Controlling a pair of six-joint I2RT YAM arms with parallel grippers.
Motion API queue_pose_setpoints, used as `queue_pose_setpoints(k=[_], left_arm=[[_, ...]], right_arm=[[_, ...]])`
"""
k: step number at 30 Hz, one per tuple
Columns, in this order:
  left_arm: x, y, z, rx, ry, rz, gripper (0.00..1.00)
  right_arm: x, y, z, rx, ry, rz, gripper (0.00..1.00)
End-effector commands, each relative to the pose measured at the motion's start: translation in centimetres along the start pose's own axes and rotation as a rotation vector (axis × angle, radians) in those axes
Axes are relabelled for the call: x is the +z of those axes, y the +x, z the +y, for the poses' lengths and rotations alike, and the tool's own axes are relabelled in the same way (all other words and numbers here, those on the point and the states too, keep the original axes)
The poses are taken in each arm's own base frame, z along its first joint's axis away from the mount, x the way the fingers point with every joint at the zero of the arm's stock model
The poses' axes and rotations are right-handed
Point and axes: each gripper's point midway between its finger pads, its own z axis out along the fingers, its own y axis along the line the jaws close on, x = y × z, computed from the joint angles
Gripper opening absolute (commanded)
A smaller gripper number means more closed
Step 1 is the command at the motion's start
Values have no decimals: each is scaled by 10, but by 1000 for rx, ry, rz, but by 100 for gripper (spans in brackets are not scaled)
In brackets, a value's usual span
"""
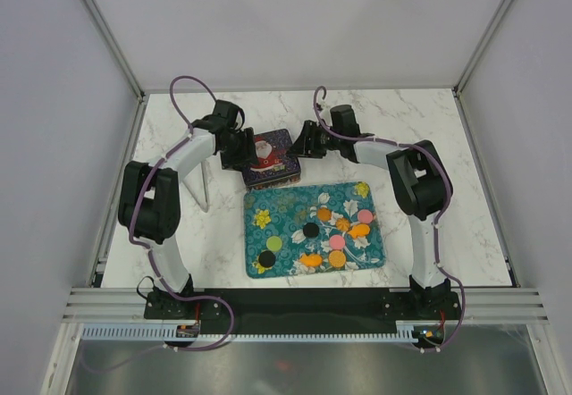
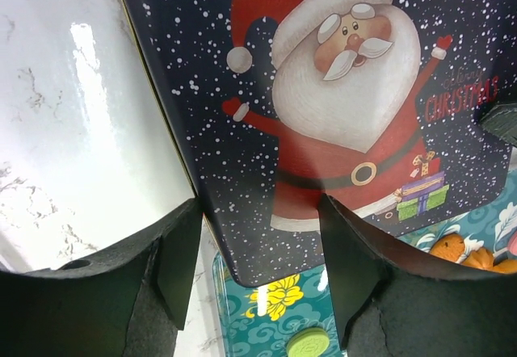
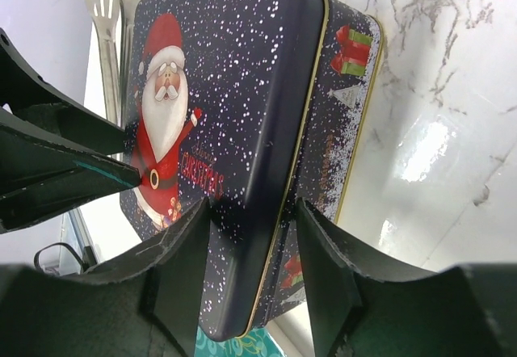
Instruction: Pack the cookies
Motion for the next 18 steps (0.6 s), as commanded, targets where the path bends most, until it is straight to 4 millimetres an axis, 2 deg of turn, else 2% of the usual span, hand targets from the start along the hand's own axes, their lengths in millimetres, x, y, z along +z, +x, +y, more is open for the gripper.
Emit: queue_pose_setpoints(k=[1,11,18], left_arm=[[10,0,-19,59,49,17,67],[17,8,-4,71,-23,61,67],[20,9,-1,70,-34,66,67]], right_arm=[[25,55,1,37,-5,145,55],[12,40,-13,31,87,106,64],[-10,15,-11,42,89,35,68]])
